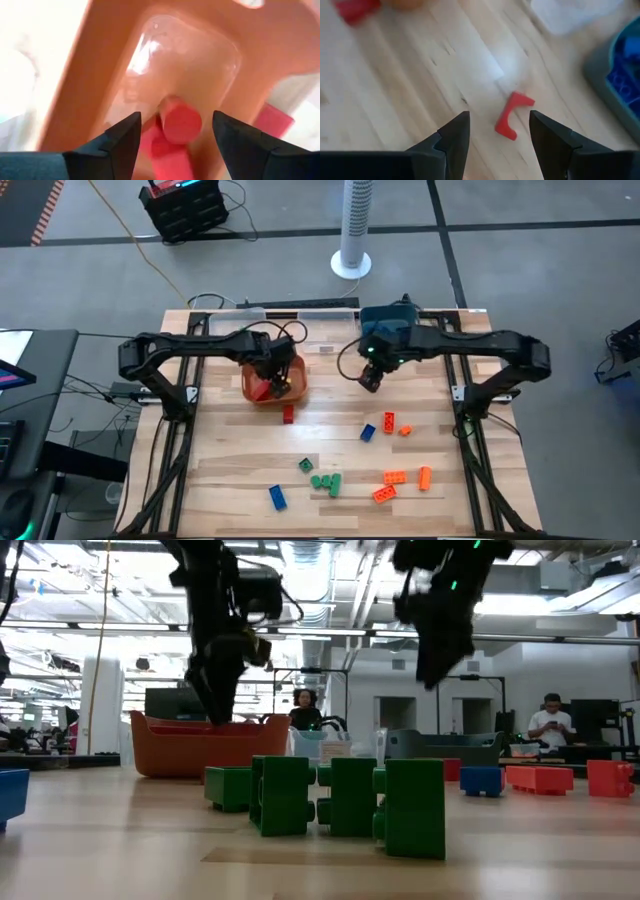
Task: Sort blocks
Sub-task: Put the red block into the orange bin
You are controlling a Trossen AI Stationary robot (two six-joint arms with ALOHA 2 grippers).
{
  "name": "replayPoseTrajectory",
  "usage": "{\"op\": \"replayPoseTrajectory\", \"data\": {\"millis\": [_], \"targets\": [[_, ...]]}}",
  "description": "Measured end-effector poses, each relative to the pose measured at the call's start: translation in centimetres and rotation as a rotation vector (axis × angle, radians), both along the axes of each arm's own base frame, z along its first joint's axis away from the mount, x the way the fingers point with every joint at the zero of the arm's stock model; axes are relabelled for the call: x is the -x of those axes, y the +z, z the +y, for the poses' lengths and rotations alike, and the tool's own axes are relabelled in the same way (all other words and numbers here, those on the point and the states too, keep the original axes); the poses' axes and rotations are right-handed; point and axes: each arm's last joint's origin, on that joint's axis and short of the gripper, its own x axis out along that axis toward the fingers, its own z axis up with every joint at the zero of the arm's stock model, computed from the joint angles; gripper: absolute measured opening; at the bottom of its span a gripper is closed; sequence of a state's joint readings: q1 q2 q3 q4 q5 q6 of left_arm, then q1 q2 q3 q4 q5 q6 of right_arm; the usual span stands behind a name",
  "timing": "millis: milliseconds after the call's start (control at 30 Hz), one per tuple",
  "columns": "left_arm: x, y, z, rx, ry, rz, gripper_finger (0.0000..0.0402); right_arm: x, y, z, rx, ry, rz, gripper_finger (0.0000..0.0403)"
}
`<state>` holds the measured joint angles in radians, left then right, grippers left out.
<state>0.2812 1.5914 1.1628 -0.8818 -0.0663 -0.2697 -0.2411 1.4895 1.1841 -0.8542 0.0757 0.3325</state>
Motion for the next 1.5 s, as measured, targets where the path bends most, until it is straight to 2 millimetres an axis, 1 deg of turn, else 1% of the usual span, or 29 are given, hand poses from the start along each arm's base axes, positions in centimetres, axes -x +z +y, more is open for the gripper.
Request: {"op": "replayPoseTrajectory", "data": {"millis": [167, 300, 467, 600, 700, 800, 900, 1000, 1067, 1133, 1233, 1400, 1500], "targets": [[0.4, 3.8, -0.9, -0.069, -0.031, -0.036, 0.0240, -1.5, -3.5, -1.0, -0.040, -0.040, 0.124, 0.0210], [1.7, 6.6, -1.8, -0.122, -0.035, -0.088, 0.0240, -2.3, -6.2, -1.0, -0.081, -0.072, 0.232, 0.0210], [3.8, 9.0, -2.5, -0.167, 0.010, -0.167, 0.0240, -3.0, -8.1, -0.8, -0.113, -0.074, 0.281, 0.0210], [5.1, 10.4, -2.6, -0.206, 0.051, -0.219, 0.0240, -3.4, -9.3, -0.8, -0.132, -0.056, 0.309, 0.0208], [5.8, 11.0, -2.7, -0.227, 0.079, -0.244, 0.0240, -3.8, -10.3, -0.9, -0.127, -0.027, 0.320, 0.0195], [6.1, 11.3, -2.7, -0.228, 0.101, -0.261, 0.0240, -4.2, -11.1, -1.0, -0.123, -0.007, 0.320, 0.0163], [6.1, 11.3, -2.8, -0.224, 0.100, -0.260, 0.0240, -4.3, -11.4, -1.0, -0.125, 0.009, 0.319, 0.0114], [6.0, 11.3, -3.1, -0.221, 0.088, -0.263, 0.0240, -4.1, -10.5, -0.8, -0.125, 0.040, 0.301, 0.0060], [5.8, 11.4, -3.3, -0.221, 0.073, -0.278, 0.0240, -3.9, -9.0, -0.4, -0.118, 0.082, 0.259, 0.0031], [5.5, 11.5, -3.5, -0.216, 0.044, -0.312, 0.0240, -3.6, -6.9, 0.3, -0.086, 0.158, 0.191, 0.0013], [4.5, 12.1, -3.7, -0.170, -0.036, -0.430, 0.0240, -3.1, -3.3, 1.8, -0.009, 0.277, 0.038, 0.0016], [2.0, 12.5, -4.0, -0.097, -0.154, -0.663, 0.0240, -2.8, 2.8, 4.8, 0.147, 0.527, -0.336, 0.0033], [0.5, 12.5, -4.2, -0.093, -0.181, -0.742, 0.0240, -2.5, 5.2, 6.1, 0.205, 0.619, -0.509, 0.0033]]}}
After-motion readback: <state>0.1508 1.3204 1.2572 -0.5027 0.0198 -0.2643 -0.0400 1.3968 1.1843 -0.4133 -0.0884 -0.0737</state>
